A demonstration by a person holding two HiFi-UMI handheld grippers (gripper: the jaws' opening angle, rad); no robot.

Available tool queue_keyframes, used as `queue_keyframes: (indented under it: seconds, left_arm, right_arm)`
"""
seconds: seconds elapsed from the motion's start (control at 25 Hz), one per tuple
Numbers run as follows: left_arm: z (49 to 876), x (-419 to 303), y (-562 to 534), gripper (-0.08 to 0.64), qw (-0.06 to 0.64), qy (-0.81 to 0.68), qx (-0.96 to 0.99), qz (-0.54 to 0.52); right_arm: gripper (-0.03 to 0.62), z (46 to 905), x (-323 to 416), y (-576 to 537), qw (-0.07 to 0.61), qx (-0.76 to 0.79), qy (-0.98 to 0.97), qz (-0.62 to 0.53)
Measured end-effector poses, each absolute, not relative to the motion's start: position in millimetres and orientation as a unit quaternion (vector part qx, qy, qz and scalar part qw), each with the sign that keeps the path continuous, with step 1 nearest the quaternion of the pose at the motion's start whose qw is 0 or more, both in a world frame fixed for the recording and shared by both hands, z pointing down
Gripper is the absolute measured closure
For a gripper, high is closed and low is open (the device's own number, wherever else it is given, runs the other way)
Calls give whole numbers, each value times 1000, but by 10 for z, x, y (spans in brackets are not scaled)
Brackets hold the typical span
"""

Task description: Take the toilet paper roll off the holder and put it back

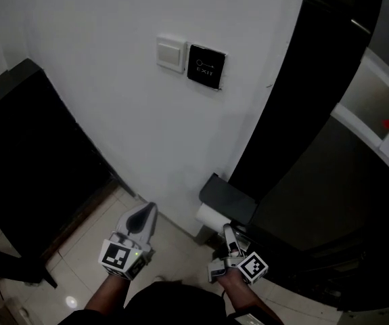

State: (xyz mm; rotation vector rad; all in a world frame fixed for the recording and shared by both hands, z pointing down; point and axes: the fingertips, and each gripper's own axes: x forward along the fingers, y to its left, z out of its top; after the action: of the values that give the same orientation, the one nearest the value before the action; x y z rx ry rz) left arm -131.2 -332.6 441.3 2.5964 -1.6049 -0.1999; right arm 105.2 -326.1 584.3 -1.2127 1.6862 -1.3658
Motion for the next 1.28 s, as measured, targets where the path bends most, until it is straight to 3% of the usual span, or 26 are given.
queue_keyframes:
  seconds: [0.12, 0.32, 0.84, 1.28]
  left_arm:
    - [4456, -1466, -3329, 558, 43, -540, 838, -63]
    - [4471, -1638, -3321, 558, 42, -552, 830, -59]
    - [4466, -2002, -3420, 558, 27, -541, 840, -39]
    - [4503, -1939, -3469, 558, 35, -514, 856, -46]
  right_arm:
    - [133, 5824, 926, -3386, 331, -443, 644, -529]
    - [104, 5837, 843, -3550, 358, -437, 624, -539]
    - [113, 5852, 841, -3810, 456, -466, 563, -508]
    - [123, 5843, 1058, -3669, 459, -484, 554, -498]
